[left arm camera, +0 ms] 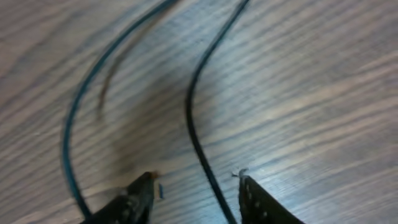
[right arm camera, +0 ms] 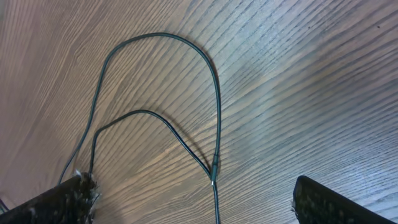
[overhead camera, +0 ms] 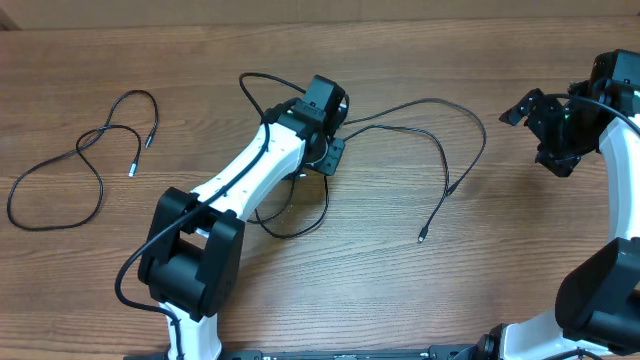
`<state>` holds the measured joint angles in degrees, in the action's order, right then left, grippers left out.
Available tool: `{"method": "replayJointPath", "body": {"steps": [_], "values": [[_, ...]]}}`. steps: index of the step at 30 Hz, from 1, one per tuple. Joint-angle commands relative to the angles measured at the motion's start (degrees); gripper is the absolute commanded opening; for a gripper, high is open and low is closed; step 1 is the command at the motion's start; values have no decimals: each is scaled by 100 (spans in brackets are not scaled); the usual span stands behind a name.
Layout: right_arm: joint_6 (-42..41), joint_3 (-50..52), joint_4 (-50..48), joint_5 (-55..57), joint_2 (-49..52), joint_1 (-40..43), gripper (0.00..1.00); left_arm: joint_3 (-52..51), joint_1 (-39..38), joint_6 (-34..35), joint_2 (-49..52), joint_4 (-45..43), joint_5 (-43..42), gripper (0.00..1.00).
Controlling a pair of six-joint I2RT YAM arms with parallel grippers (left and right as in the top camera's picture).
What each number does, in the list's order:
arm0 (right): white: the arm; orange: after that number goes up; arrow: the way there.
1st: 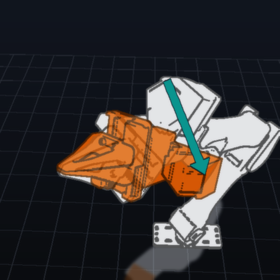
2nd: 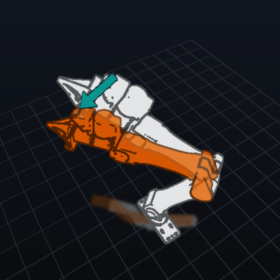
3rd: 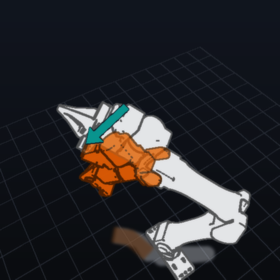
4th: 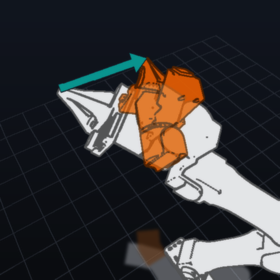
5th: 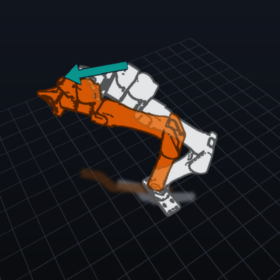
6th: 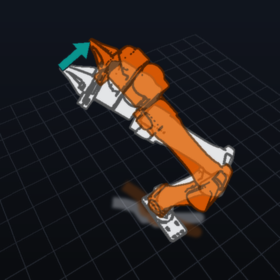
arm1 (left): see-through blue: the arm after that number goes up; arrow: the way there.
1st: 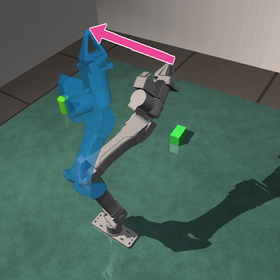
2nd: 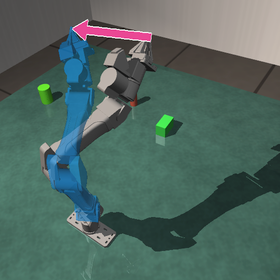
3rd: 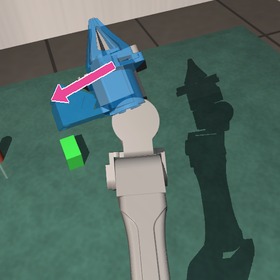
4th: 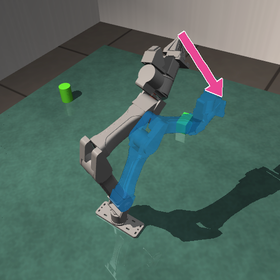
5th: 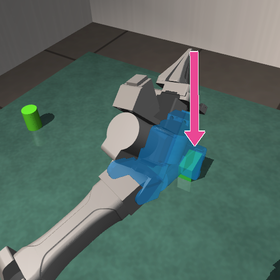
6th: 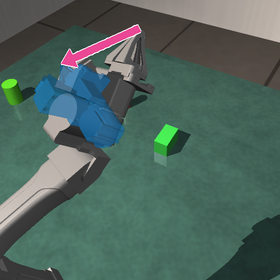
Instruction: Untangle cables
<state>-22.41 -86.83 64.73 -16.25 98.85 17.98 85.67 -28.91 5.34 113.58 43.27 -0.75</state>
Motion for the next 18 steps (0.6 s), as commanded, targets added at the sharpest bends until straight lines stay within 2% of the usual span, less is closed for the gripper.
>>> {"method": "replayJointPath", "body": {"steps": [1, 8, 12, 18], "values": [[39, 37, -11, 37, -68, 15, 100, -2, -151, -2, -2, 129, -186, 41], [39, 37, -9, 35, -68, 15, 100, -39, -297, 529, 46, 723, -164, 40], [39, 37, -9, 35, -68, 15, 100, -155, -356, 568, 50, 730, -186, 37], [39, 37, -11, 35, -68, 15, 100, -459, -538, 1126, 50, 730, -188, 30]]}}
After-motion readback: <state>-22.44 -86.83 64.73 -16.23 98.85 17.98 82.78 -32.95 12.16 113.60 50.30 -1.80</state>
